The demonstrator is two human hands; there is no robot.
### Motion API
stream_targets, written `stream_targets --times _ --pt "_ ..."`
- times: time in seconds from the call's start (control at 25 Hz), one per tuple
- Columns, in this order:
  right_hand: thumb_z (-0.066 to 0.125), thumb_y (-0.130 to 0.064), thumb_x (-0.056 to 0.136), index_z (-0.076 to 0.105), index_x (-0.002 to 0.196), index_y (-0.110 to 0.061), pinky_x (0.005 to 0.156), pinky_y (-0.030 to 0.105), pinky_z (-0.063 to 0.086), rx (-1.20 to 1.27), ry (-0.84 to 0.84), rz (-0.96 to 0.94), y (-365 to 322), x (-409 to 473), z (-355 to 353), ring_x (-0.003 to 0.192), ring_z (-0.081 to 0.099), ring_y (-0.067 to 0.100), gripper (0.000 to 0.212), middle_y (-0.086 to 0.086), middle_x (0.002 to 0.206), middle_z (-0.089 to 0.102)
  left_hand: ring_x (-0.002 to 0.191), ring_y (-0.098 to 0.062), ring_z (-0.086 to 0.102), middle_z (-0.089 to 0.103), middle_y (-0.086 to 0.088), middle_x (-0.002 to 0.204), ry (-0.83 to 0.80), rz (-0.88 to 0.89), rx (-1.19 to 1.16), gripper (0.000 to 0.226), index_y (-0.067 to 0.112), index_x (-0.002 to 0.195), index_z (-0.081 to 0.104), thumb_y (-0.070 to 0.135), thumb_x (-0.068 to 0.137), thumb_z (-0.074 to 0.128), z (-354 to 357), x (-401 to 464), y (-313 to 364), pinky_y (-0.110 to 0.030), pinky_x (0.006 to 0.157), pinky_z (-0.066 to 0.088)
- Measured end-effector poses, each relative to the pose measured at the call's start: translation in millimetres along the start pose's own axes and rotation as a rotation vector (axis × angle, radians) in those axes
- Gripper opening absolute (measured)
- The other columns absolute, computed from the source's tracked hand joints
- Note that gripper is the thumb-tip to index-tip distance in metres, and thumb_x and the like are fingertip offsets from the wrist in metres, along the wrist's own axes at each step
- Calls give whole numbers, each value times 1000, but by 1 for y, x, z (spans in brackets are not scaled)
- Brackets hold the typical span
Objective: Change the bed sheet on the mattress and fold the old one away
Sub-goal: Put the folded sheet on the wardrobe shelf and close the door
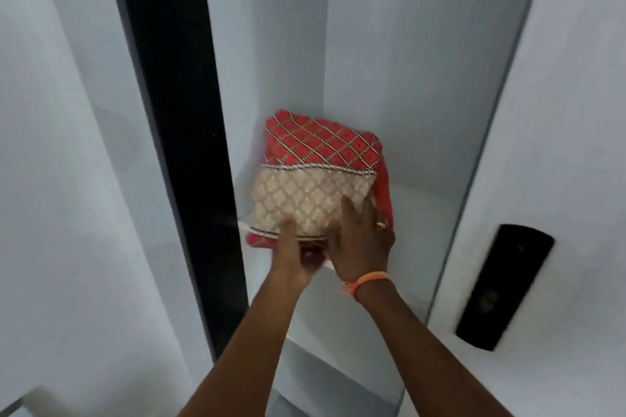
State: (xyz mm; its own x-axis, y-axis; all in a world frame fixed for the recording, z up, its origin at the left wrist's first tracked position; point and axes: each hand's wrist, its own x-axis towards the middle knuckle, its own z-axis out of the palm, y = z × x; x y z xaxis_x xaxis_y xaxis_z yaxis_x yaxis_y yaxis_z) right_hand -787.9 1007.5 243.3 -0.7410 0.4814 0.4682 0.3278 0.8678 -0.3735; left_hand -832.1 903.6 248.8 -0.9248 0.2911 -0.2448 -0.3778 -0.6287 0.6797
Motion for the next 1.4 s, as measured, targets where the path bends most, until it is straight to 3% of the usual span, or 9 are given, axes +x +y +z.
stream_targets --times 0.12,0.28,0.48,0.72,0.8,0.92,1.08,1.24,1.4 --pt "49 -46 94 17 150 -35 106 54 33 -71 -180 57 35 5 27 140 26 37 66 13 156 16 68 -26 72 73 -13 88 84 118 695 29 9 97 64 37 98 57 -14 18 -8 -33 64 58" --pt "59 -39 89 30 146 -31 97 49 41 -179 -39 41 38 15 33 126 42 38 65 14 147 32 91 -21 61 61 -2 112 193 851 1416 33 18 114 58 33 87 69 -16 34 11 -32 77 47" --pt "76 -39 73 48 134 -21 77 44 53 -228 12 11 30 36 54 106 55 41 69 17 125 52 113 -29 56 36 -9 137 -96 770 1374 48 13 135 51 13 91 68 -27 101 11 -38 93 49" --pt "54 -27 95 9 154 -32 114 56 18 -42 -194 78 74 45 48 148 14 27 74 6 162 9 115 -32 51 51 -9 131 -97 852 1574 38 14 129 56 12 91 61 4 78 -36 -44 90 47" --pt "55 -28 94 31 149 -21 113 49 26 126 -189 57 89 28 27 141 31 27 61 9 154 30 111 -28 51 57 -7 118 -235 929 1468 30 13 119 61 12 89 62 22 50 -64 -40 87 47" --pt "57 -23 89 67 112 -11 92 38 49 230 216 80 111 -19 -23 103 62 21 28 6 110 66 107 -19 56 61 3 109 -447 890 1185 23 16 111 64 6 91 58 53 4 -109 -28 88 45" --pt "60 -5 86 69 91 -5 78 32 47 -61 760 58 140 -105 -117 84 62 20 10 6 90 69 99 -12 59 61 7 108 -731 876 898 19 16 110 62 9 93 60 90 -85 -172 -32 83 52" --pt "59 1 82 64 90 0 75 42 45 -253 1024 150 195 -177 -189 86 59 27 9 10 92 64 116 -18 52 52 -3 127 -1048 915 788 44 8 127 54 24 87 64 121 -174 -231 -35 96 48" --pt "58 -14 87 52 114 -10 77 47 51 -106 1058 492 252 -205 -215 98 54 24 28 1 114 50 123 -30 48 45 -16 137 -929 1062 925 72 3 141 39 31 83 73 149 -212 -272 -40 101 44"
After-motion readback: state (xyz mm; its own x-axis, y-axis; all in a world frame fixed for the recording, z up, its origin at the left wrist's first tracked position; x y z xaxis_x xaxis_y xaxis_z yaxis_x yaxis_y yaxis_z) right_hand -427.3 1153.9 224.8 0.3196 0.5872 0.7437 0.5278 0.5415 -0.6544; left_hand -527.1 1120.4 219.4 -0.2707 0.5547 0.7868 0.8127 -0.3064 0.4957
